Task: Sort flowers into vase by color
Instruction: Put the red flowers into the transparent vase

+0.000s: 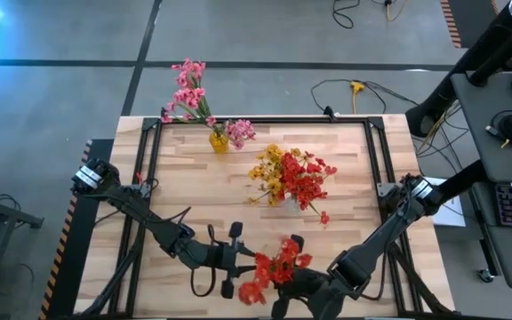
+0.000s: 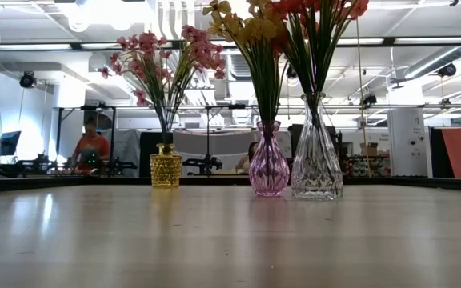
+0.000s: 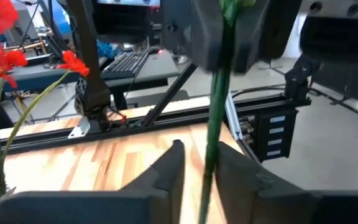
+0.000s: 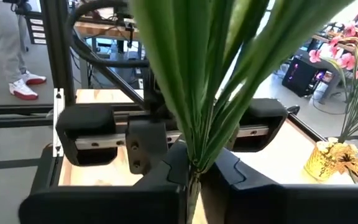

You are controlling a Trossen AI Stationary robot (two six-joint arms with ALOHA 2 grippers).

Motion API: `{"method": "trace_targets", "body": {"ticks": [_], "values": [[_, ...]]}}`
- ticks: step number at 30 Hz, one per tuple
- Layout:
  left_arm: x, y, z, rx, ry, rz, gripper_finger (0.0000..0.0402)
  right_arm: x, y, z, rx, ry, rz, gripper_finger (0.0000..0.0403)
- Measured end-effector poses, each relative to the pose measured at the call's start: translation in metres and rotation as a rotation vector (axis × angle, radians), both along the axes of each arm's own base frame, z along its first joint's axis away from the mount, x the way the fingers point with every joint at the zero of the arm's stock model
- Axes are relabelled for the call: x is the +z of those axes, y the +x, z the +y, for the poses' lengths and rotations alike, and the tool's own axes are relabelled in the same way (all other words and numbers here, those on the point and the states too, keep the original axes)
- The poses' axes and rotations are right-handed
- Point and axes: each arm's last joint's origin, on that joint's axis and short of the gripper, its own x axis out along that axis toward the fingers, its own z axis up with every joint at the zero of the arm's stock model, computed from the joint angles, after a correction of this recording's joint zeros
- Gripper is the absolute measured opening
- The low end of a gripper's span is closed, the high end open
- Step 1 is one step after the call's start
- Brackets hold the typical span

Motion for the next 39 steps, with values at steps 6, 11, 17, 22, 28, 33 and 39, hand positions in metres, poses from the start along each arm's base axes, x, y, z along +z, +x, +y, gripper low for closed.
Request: {"method": "trace_targets", "body": {"ticks": [6, 11, 17, 22, 28, 33, 39], "values": [[-0.003, -0.003, 0.002, 0.016, 0.001, 0.065, 0.0146, 0.015, -0.013, -0.009, 0.004, 0.017, 0.022, 0.0014], [0.000, -0.012, 0.006, 0.016, 0.027, 0.142, 0.0192, 0.020, -0.032, -0.023, -0.071, 0.025, 0.056, 0.0013], [0.018, -0.026, 0.017, 0.035, 0.039, 0.184, 0.0205, 0.008, -0.046, -0.039, -0.229, -0.014, 0.051, 0.0013], [0.036, -0.045, 0.034, 0.132, 0.103, 0.213, 0.0206, -0.004, -0.051, -0.047, -0.333, -0.030, 0.031, 0.0013], [0.040, -0.069, 0.055, 0.299, 0.248, 0.295, 0.0206, -0.005, -0.044, -0.064, -0.416, 0.020, -0.002, 0.0013], [0.028, -0.087, 0.072, 0.462, 0.358, 0.342, 0.0206, -0.003, -0.029, -0.087, -0.444, 0.073, 0.034, 0.0013], [0.016, -0.104, 0.084, 0.456, 0.357, 0.355, 0.0204, -0.003, -0.026, -0.094, -0.463, 0.069, 0.042, 0.0013]]}}
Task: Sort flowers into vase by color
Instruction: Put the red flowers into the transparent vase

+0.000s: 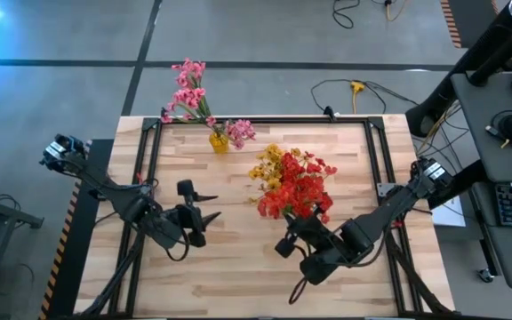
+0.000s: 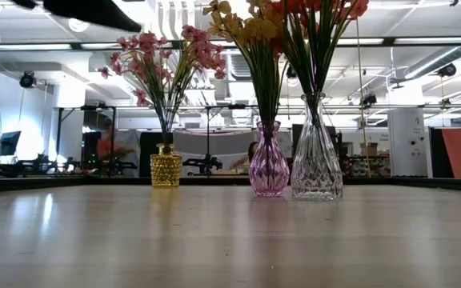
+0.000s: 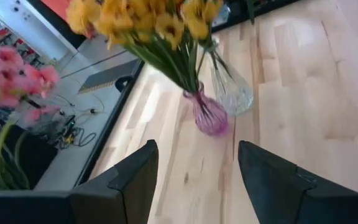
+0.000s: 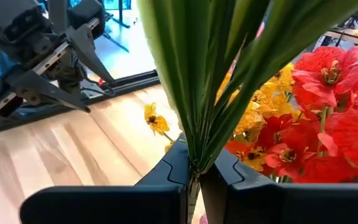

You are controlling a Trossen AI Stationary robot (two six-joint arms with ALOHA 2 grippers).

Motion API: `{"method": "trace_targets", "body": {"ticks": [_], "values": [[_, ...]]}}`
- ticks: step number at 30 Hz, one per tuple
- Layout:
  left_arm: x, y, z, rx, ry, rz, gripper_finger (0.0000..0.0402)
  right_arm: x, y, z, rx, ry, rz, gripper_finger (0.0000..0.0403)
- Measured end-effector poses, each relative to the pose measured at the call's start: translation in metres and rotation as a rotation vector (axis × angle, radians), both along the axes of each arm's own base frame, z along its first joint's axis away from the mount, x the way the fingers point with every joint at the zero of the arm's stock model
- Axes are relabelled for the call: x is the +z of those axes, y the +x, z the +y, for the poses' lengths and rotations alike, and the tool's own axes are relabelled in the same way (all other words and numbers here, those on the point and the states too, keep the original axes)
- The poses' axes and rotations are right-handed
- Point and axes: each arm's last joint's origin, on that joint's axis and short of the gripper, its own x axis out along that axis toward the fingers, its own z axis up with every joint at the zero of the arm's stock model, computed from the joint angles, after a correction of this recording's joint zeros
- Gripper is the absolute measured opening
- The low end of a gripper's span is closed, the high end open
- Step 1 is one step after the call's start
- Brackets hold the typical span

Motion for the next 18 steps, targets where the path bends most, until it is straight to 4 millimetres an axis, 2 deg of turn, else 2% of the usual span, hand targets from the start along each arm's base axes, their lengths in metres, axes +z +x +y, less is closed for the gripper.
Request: {"method": "trace_targets", "body": {"ticks": [6, 13, 18], "values": [[-0.016, -0.016, 0.009, -0.081, -0.057, 0.025, 0.0190, 0.001, -0.008, -0.005, -0.003, -0.032, 0.056, 0.0012], [-0.009, -0.018, 0.007, -0.248, -0.151, -0.094, 0.0176, 0.014, -0.026, -0.020, -0.006, -0.042, 0.119, 0.0012], [-0.006, -0.019, 0.003, -0.424, -0.163, -0.224, 0.0172, 0.007, -0.027, -0.022, -0.011, -0.061, 0.149, 0.0012]]}}
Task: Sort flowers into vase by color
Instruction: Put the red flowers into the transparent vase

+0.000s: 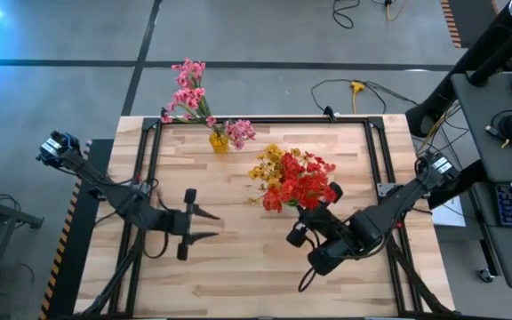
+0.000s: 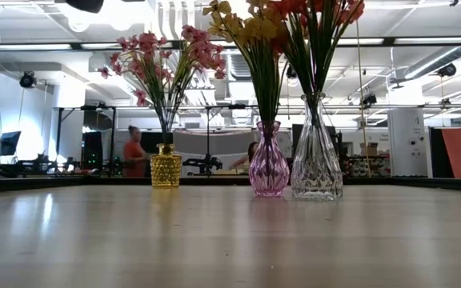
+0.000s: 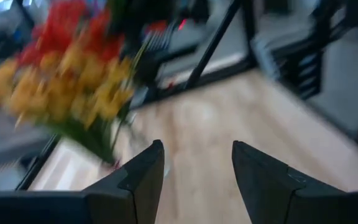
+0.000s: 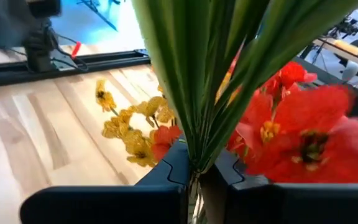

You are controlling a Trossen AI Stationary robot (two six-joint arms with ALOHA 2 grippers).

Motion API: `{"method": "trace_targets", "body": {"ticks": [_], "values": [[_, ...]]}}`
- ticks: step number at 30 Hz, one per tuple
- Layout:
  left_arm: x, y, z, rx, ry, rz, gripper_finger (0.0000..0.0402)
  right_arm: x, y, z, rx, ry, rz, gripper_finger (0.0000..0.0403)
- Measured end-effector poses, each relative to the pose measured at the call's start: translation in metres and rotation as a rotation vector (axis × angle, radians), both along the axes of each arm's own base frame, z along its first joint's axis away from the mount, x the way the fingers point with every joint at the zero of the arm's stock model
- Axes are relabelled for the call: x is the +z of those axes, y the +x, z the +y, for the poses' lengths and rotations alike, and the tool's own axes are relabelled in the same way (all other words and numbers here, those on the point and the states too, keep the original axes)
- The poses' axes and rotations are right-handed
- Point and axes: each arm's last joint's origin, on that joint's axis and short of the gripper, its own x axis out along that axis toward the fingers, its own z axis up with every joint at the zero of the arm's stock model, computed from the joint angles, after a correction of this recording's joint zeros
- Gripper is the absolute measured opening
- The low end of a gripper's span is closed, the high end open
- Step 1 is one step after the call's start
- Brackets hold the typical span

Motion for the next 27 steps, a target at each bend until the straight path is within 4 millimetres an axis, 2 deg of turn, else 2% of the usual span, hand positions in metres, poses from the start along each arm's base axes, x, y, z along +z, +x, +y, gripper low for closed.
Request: {"method": "trace_targets", "body": {"ticks": [4, 11, 27], "values": [[0.001, -0.004, -0.001, -0.108, -0.023, -0.125, 0.0171, -0.008, 0.002, -0.003, -0.015, -0.013, 0.007, 0.0012], [0.009, -0.011, 0.004, -0.108, -0.074, -0.258, 0.0171, -0.018, 0.004, -0.008, -0.059, -0.066, -0.017, 0.0012], [0.015, -0.015, 0.008, -0.106, -0.103, -0.285, 0.0171, -0.041, 0.005, -0.014, -0.095, -0.117, -0.009, 0.0012]]}}
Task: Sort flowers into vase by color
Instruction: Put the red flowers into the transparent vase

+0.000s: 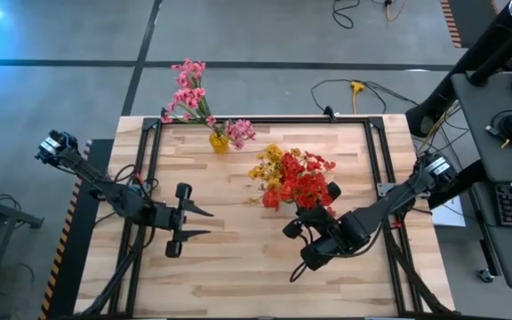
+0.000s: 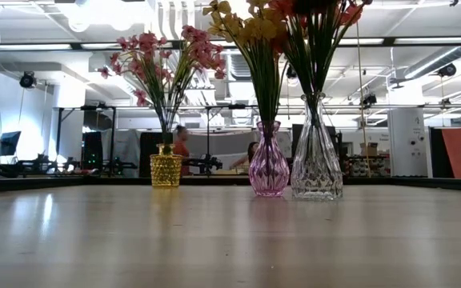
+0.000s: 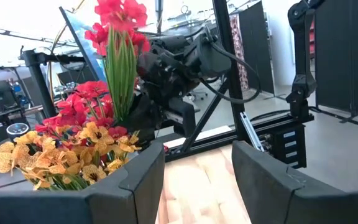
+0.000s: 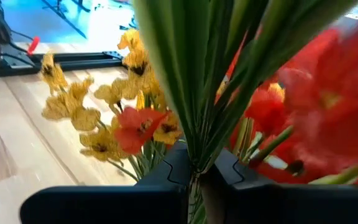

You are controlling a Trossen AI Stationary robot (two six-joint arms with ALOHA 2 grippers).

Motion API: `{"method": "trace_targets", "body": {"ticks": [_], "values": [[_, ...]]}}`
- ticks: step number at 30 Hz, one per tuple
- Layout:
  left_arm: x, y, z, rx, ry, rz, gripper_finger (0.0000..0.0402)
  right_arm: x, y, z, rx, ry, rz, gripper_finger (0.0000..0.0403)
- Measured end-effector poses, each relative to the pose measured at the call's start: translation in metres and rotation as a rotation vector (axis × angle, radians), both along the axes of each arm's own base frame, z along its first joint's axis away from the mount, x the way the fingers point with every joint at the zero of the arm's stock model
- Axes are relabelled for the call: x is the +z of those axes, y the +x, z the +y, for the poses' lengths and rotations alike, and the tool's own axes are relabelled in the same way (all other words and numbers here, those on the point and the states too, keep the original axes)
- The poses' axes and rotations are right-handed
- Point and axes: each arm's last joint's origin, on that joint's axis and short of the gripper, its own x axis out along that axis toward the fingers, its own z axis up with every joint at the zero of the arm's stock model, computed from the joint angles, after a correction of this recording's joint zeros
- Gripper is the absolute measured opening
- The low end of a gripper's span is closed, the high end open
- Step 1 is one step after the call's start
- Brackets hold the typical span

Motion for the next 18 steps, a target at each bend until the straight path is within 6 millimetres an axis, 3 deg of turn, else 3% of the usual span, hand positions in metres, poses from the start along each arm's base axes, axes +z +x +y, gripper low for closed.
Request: {"method": "trace_targets", "body": {"ticks": [6, 18], "values": [[0.0000, 0.0000, 0.0000, 0.000, 0.000, 0.000, 0.0171, -0.0094, 0.0011, -0.0034, -0.012, 0.007, -0.009, 0.0012], [0.0000, 0.0000, 0.0000, 0.000, 0.000, 0.000, 0.0171, -0.0088, 0.0014, -0.0035, -0.023, -0.008, -0.027, 0.0012]]}}
